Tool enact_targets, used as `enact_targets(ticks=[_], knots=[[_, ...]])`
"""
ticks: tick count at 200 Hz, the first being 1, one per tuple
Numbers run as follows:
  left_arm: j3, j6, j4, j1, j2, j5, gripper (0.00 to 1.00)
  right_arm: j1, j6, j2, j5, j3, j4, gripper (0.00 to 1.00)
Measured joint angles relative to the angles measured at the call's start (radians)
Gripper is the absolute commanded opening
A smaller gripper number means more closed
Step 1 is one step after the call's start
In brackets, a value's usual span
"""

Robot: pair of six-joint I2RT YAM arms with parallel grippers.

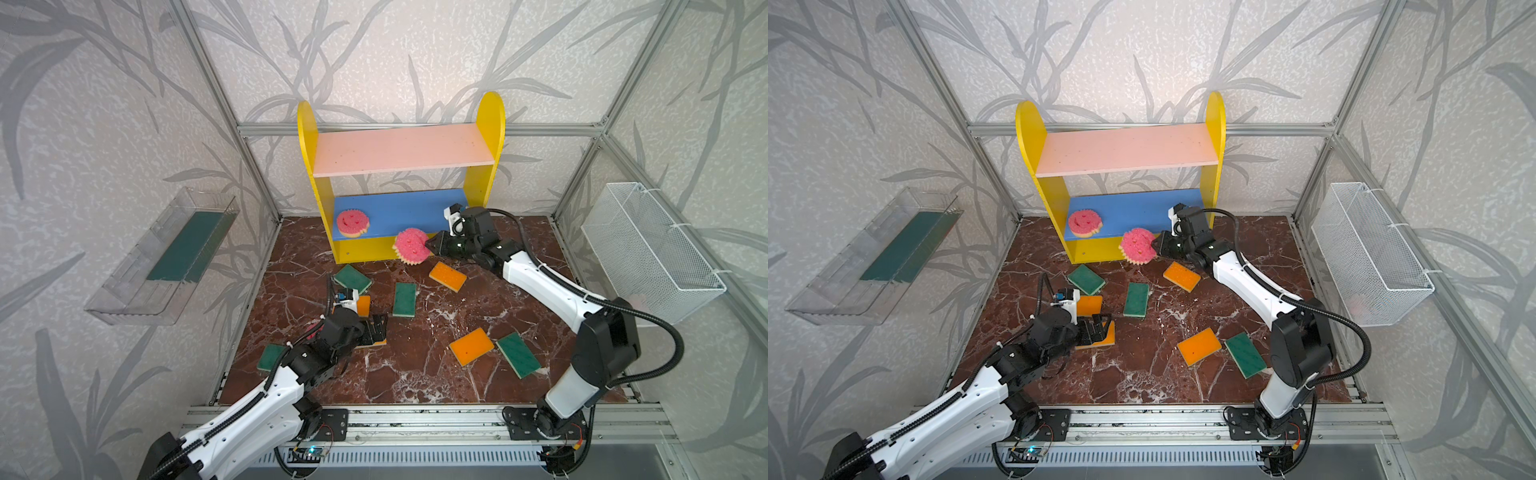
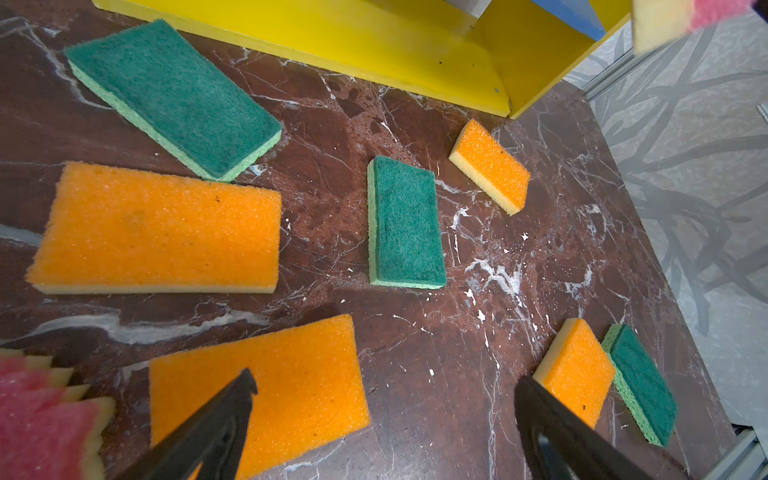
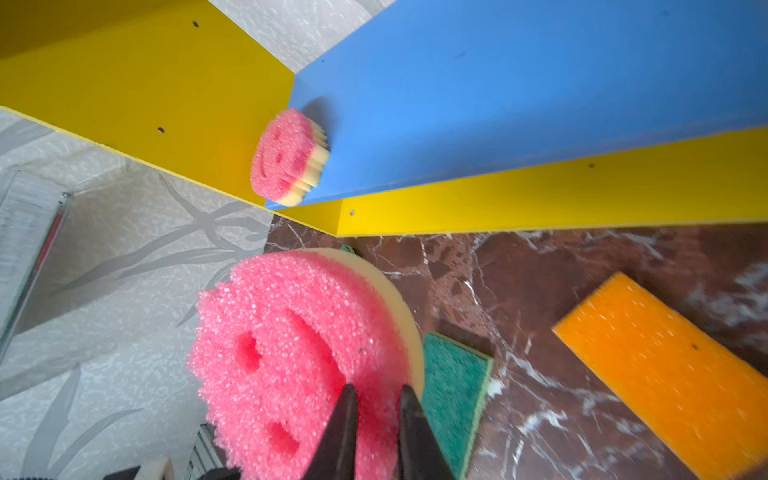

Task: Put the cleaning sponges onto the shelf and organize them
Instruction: 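Lift the pink smiley sponge with the right gripper onto the blue shelf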

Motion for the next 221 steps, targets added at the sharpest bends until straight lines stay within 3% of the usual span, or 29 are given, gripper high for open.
enact_targets(ticks=[65, 164, 221], knots=[[-0.043, -0.002, 0.003, 0.023, -0.014, 0.0, 0.99, 0.003, 0.053, 0.29, 0.0, 0.278, 0.015, 0.19], [-0.055, 0.01, 0.009, 0.023, 0.021, 0.006, 0.98, 0.006, 0.101, 0.565, 0.05, 0.678, 0.005, 0.19], [-0.055, 0.014, 0.005, 0.023, 0.019, 0.006, 0.98, 0.01, 0.1, 0.734, 0.11, 0.949, -0.124, 0.2]])
